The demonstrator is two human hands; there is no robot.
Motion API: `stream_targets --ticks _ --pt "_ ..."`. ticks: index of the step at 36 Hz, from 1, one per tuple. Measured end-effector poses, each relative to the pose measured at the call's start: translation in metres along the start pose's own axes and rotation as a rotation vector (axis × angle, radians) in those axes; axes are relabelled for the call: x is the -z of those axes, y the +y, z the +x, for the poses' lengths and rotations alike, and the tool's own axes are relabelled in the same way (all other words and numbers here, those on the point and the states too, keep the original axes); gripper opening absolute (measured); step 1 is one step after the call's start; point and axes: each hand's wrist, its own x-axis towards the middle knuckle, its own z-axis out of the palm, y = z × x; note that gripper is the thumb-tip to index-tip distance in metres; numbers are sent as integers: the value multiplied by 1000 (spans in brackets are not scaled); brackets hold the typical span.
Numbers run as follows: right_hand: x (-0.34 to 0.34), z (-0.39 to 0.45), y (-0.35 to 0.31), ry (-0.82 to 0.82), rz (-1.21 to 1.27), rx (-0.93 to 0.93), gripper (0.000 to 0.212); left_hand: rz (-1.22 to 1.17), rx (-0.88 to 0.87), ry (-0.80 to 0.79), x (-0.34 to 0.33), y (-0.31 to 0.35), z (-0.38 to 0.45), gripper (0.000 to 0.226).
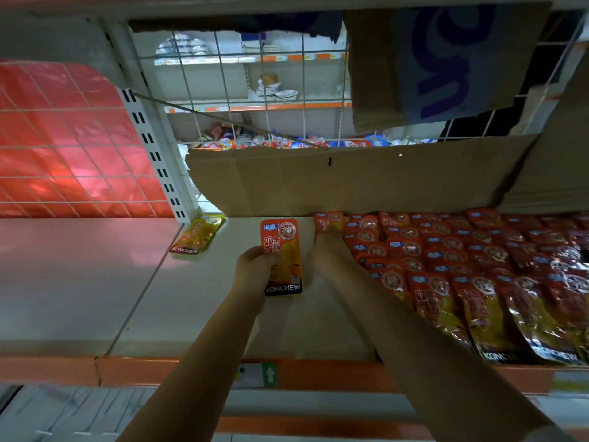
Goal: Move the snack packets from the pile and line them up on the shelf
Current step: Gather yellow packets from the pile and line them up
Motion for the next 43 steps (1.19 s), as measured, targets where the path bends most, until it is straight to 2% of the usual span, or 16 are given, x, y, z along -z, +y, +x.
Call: stream_targets --ticks 3,6,10,13,16,20,23,26,29,36,43 --pt "8 -8 10 99 53 61 27 17 -29 1 -10 3 2 27" --pt "19 -26 21 184 81 113 23 59 -67 -34 -26 5 0 25" --pt "32 -43 36 251 -12 144 31 237 -159 -75 -51 0 5 27" --pt "36 -50 47 262 -30 121 36 402 -181 -67 -65 -5 8 20" --pt "39 -54 57 290 -32 109 37 604 -281 -58 -75 -6 5 11" --pt "40 -57 66 290 -1 91 39 771 -350 -66 -82 -11 2 28" --pt "40 -60 67 277 24 89 43 871 -383 -58 -83 -15 2 26" --pt "39 -61 66 281 12 90 44 1158 -413 -62 -79 -16 1 29" --pt "36 -63 62 270 11 84 47 1324 -455 -55 -74 -15 5 35" --pt "18 -65 37 299 -83 230 36 1334 -601 -80 -49 -13 2 48" --pt "-11 -63 -24 186 -216 311 40 1321 -750 82 24 -1 -1 50"
